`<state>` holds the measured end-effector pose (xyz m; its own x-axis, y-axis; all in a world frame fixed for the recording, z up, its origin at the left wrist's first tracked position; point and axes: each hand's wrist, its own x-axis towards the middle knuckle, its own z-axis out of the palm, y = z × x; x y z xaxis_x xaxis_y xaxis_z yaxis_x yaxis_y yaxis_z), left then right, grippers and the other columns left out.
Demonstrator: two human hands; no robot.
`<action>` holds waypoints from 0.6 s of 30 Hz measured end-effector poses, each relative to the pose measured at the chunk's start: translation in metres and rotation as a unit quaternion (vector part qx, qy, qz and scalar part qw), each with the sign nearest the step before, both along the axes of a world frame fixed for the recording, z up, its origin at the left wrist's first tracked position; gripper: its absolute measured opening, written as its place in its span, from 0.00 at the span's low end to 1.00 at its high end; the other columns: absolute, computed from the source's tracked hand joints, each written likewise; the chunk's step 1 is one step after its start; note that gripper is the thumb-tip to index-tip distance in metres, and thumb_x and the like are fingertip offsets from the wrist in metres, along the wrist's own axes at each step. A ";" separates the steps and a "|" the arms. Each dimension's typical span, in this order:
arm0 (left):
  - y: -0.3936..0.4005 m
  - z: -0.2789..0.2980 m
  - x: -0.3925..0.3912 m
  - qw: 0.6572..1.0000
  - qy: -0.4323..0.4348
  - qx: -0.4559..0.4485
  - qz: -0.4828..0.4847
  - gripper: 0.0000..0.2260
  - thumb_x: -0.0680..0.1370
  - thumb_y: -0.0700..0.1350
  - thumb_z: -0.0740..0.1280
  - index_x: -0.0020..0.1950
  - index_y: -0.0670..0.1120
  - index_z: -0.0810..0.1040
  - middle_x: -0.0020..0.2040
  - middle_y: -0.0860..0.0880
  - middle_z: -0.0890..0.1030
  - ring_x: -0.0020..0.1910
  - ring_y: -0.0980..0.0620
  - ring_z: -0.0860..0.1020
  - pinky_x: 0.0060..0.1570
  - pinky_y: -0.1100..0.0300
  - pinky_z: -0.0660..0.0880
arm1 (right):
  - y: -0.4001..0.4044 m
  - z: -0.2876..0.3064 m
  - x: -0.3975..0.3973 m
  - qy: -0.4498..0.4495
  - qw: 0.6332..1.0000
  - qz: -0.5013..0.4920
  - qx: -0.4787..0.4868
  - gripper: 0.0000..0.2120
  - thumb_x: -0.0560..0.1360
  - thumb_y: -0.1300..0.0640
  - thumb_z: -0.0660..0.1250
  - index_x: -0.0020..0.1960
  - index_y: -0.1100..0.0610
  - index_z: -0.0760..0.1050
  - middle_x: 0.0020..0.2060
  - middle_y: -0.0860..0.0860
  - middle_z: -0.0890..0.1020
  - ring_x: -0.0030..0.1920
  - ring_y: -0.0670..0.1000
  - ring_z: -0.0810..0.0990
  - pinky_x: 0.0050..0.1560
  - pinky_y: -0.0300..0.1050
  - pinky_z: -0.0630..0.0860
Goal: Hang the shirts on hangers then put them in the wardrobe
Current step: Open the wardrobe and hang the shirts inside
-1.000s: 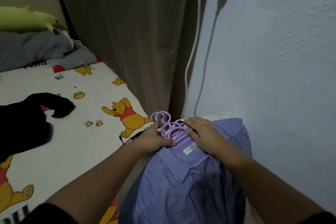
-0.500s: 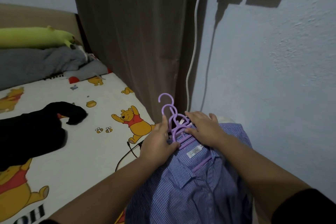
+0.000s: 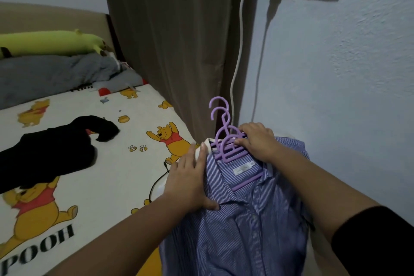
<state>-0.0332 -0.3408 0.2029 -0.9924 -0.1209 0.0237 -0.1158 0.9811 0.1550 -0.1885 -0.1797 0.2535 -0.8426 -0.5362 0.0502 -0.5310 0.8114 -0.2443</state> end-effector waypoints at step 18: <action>0.021 -0.002 0.007 0.998 0.064 -0.008 -0.004 0.55 0.68 0.71 0.65 0.75 0.51 0.28 0.77 0.47 0.51 0.75 0.45 0.54 0.72 0.47 0.57 | 0.021 0.009 0.012 0.010 0.999 -0.037 -0.012 0.11 0.81 0.44 0.51 0.48 0.46 0.70 0.47 0.46 0.74 0.55 0.51 0.70 0.59 0.55 0.61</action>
<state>-0.0261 -0.3203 0.2012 -0.9819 -0.1120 0.1525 -0.0885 0.9843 0.1527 -0.1764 -0.1588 0.2625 -0.8787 -0.4709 0.0789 -0.4745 0.8428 -0.2540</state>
